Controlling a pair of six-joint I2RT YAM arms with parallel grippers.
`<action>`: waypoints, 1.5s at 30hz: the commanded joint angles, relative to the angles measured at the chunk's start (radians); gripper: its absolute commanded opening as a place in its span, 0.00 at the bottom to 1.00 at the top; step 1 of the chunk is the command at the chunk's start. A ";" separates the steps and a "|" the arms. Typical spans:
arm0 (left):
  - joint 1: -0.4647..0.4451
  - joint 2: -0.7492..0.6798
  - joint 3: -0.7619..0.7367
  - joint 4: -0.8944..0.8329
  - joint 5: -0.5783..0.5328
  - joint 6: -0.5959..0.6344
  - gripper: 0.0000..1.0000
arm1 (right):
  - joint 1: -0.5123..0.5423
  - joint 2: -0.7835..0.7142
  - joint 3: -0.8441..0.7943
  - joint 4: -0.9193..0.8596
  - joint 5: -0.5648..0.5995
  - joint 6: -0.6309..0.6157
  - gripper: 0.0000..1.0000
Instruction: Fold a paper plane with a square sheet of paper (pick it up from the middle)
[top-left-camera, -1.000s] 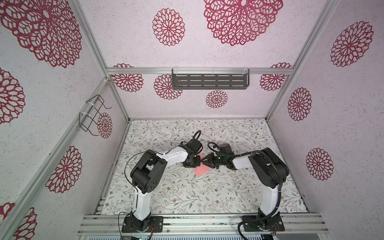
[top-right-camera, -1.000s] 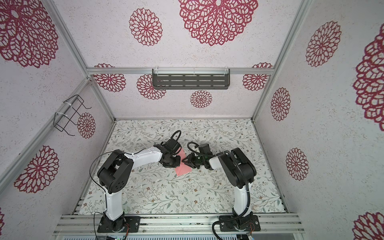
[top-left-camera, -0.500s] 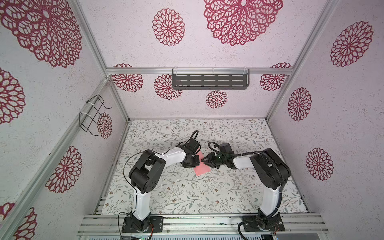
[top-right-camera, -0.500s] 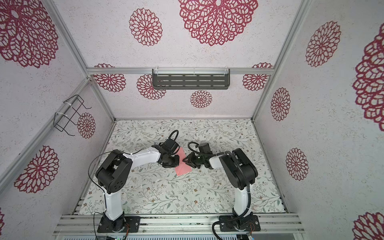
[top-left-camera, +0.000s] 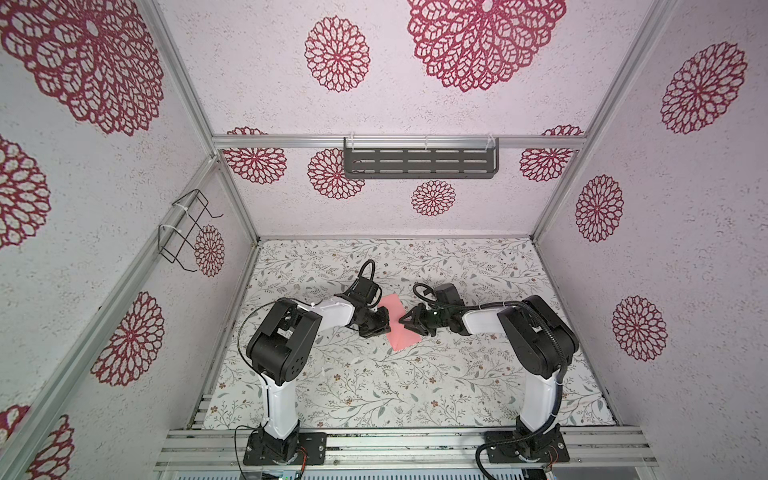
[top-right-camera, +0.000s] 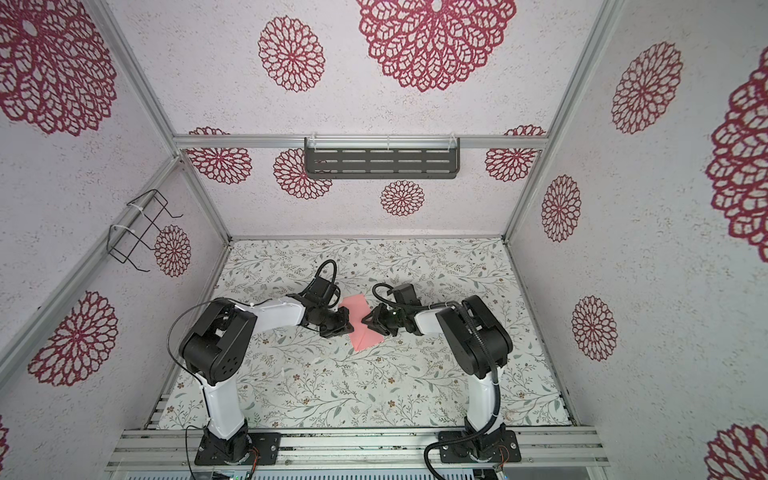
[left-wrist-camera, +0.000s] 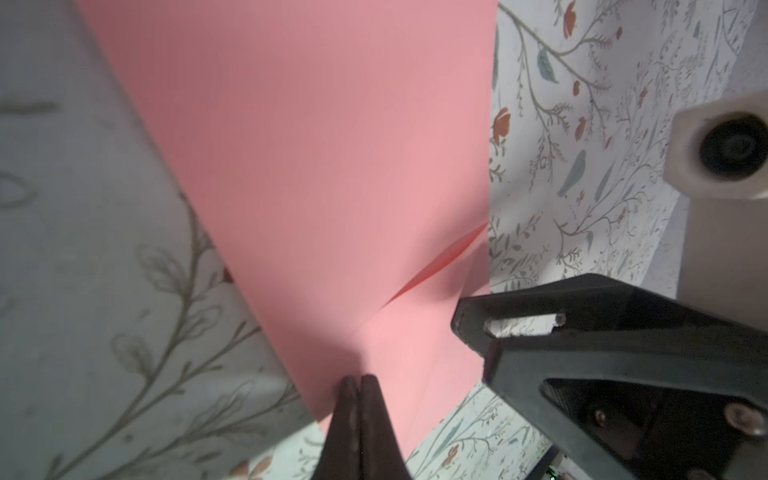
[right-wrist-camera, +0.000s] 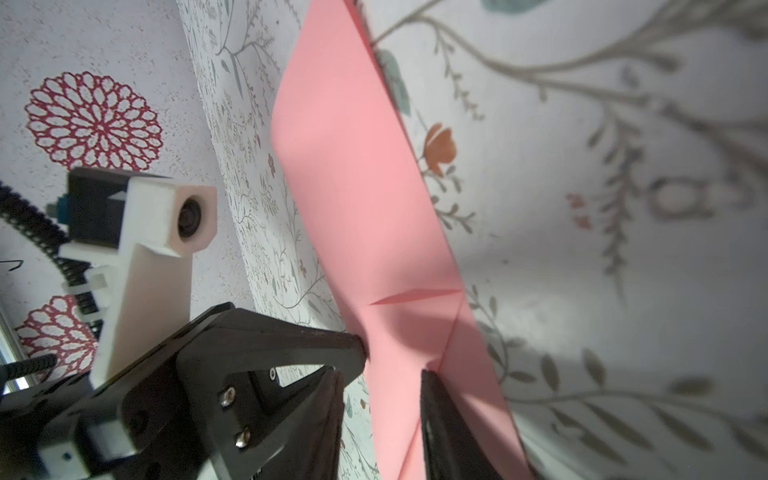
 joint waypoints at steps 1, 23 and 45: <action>0.007 0.102 -0.069 -0.043 -0.047 -0.018 0.02 | 0.005 -0.018 0.008 0.012 -0.030 0.016 0.35; 0.044 0.093 -0.104 -0.001 -0.015 -0.024 0.05 | 0.057 -0.068 -0.008 -0.108 0.021 0.016 0.34; 0.045 0.107 -0.108 -0.001 -0.019 -0.023 0.03 | 0.057 -0.023 -0.014 0.077 -0.017 0.116 0.30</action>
